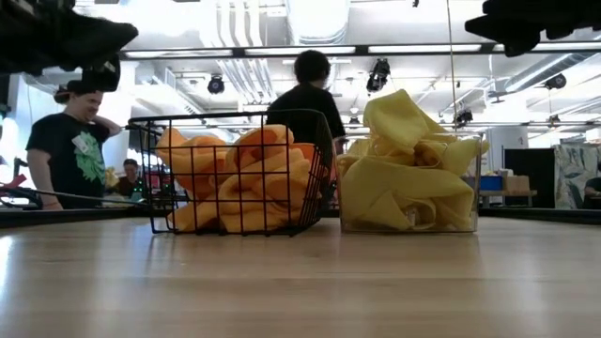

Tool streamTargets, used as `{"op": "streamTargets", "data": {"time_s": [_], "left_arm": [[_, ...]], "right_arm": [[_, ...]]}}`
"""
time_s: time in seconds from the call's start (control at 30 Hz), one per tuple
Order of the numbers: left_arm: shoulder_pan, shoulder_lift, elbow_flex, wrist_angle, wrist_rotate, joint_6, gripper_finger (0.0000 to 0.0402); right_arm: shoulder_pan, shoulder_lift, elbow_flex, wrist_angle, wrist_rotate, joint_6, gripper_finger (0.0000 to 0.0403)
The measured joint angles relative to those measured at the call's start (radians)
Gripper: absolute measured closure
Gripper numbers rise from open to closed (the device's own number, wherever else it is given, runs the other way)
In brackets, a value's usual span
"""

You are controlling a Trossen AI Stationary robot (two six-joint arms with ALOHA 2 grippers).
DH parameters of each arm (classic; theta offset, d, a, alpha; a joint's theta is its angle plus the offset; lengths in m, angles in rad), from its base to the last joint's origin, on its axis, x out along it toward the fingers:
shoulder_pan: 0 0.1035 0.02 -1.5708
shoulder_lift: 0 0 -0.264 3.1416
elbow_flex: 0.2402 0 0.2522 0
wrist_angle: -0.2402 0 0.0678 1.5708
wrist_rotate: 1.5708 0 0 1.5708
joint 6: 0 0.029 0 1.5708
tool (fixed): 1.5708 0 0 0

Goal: Sort microfiber towel by color & place in baskets
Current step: Return to Home Position

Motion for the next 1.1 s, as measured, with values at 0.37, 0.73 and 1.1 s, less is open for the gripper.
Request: {"op": "streamTargets", "data": {"time_s": [0.37, 0.73, 1.1], "left_arm": [[0.004, -0.009, -0.091, 0.064, -0.024, 0.011, 0.0402], [0.004, -0.009, -0.09, -0.043, -0.049, 0.142, 0.0402], [0.004, 0.0, -0.089, -0.059, -0.048, 0.114, 0.0402]], "right_arm": [[-0.003, -0.266, -0.213, 0.212, -0.096, -0.217, 0.017], [-0.02, -0.456, -0.317, 0.264, -0.105, -0.327, 0.017], [-0.086, -0.447, -0.318, 0.208, -0.106, -0.25, 0.0174]]}}
